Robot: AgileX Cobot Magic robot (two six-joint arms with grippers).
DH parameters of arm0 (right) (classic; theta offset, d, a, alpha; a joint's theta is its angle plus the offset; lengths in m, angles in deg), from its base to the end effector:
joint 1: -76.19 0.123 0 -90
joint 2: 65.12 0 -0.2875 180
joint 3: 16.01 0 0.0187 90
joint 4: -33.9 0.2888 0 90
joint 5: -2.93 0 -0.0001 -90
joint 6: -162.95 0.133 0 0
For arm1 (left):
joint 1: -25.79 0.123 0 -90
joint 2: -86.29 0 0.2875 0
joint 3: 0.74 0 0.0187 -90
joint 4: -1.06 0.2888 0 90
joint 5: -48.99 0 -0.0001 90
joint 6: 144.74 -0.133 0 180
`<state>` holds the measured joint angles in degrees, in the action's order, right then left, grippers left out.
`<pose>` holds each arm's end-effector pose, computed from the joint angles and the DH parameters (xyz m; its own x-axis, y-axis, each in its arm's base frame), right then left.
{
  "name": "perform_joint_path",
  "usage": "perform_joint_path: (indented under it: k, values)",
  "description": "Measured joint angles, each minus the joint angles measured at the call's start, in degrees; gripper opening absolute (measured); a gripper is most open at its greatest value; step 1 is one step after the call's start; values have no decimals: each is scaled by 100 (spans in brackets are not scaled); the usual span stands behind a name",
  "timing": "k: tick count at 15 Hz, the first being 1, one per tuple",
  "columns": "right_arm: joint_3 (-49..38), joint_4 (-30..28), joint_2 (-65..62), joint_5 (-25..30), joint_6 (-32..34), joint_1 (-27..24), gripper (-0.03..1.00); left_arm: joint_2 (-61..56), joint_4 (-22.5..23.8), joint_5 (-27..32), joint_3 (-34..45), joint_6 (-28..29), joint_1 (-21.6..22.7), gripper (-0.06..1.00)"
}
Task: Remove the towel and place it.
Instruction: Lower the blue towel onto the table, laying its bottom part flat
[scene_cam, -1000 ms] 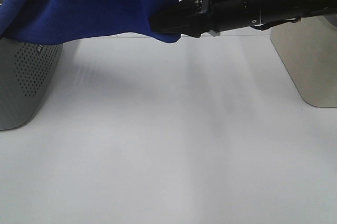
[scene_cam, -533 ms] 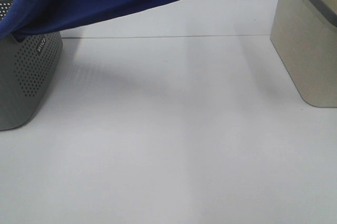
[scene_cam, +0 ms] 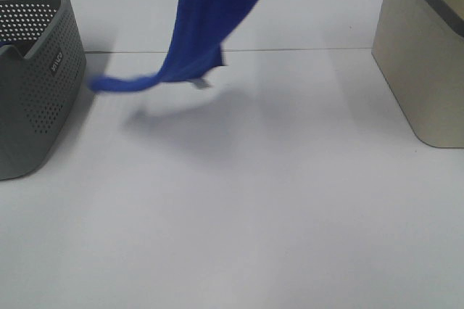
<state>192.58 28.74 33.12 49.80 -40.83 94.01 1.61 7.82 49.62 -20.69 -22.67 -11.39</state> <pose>0.4066 0.1215 0.4664 -0.2617 -0.5651 -0.7824 -0.4159 0.7976 -0.4369 0.3431 -0.2600 0.5324 0.6278 0.6584 -0.4151 0.0836 0.4732 0.8770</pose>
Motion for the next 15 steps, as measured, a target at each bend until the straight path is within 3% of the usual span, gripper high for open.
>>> perform_joint_path:
  k: [3,6,7,11,15]
  values:
    - [86,-269,0,-309,6,0,1,269,-361,-716,0,407,510,0]
    - [86,-413,0,-1209,6,0,1,642,-395,-1346,0,653,733,0]
    - [86,-458,11,-1696,6,0,1,871,-395,-1856,0,670,825,0]
    - [115,-625,430,-2332,6,0,1,1232,-395,-2544,0,693,1094,0]
    - [160,-1049,1203,-3839,6,-80,1,1988,-395,-3461,-183,693,1553,0]
